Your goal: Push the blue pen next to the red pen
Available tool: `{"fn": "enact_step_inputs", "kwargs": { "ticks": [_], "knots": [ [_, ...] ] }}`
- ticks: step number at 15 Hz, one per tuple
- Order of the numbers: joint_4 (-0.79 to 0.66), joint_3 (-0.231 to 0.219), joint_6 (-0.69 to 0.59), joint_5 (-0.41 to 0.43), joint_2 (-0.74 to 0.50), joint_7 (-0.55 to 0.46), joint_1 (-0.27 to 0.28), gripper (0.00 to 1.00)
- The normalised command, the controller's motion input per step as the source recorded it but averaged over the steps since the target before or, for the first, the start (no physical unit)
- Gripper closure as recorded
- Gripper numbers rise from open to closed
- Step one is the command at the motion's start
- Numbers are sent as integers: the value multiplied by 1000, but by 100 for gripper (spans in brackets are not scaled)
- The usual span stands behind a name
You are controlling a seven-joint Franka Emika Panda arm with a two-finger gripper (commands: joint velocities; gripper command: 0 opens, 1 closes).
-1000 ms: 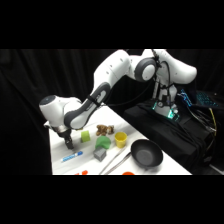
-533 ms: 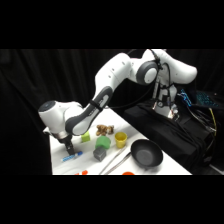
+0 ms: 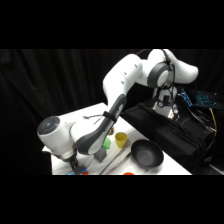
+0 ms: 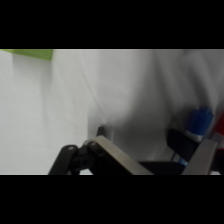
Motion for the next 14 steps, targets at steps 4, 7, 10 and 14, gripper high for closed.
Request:
{"fn": "enact_step_inputs", "kwargs": {
  "ticks": [4,7,10,14],
  "knots": [
    [-201,-60,-119,-111,-167,262,216,0],
    [-803,-85,-100,-73,-703,289,222,0],
    [-962,-47,-81,-148,-859,289,187,0],
    [-974,16,-66,-162,-848,198,92,0]
  ]
}}
